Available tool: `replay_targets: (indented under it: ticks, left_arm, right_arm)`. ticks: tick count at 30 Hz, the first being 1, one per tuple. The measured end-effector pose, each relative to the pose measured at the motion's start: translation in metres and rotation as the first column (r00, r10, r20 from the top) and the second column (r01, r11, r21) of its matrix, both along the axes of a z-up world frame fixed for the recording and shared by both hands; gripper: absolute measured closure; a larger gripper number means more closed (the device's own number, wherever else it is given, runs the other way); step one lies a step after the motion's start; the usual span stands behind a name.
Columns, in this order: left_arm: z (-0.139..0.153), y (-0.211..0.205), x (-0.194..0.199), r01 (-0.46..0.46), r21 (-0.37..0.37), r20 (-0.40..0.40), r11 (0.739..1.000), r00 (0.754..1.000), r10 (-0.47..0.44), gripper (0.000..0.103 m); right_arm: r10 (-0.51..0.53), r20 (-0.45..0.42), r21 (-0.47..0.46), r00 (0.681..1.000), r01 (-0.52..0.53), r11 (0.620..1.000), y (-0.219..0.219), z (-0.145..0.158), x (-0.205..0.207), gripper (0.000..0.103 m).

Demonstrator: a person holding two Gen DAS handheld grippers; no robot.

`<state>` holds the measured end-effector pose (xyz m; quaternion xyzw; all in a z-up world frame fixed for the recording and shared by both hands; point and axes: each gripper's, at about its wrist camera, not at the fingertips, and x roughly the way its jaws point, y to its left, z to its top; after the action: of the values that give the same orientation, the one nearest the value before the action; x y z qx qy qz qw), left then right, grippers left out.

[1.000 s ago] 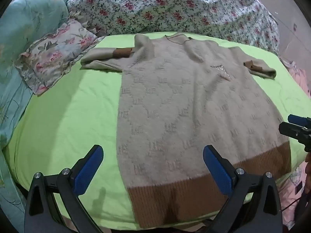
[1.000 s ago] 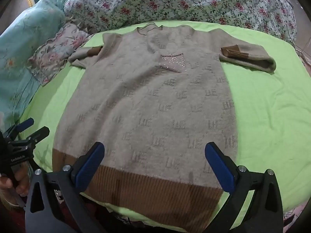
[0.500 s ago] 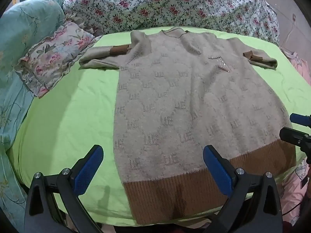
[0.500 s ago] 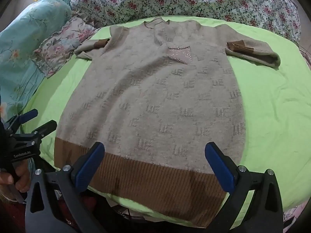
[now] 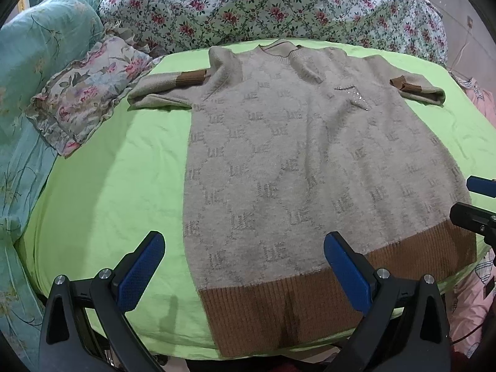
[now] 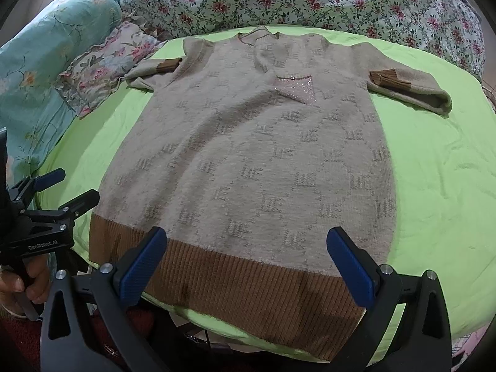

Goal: Fold small clothes

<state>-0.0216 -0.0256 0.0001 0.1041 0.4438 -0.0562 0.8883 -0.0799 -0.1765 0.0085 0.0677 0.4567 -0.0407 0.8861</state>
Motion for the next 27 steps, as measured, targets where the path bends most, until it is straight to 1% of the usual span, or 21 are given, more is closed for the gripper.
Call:
replay_targets:
  ticks: [27]
  left_arm:
    - [-0.0085, -0.0069, 0.0008, 0.007, 0.01, -0.027, 1.0, 1.0, -0.007, 0.0]
  right_arm:
    - [0.001, 0.002, 0.005, 1.0, -0.002, 1.0, 0.0037, -0.0033, -0.0013, 0.0]
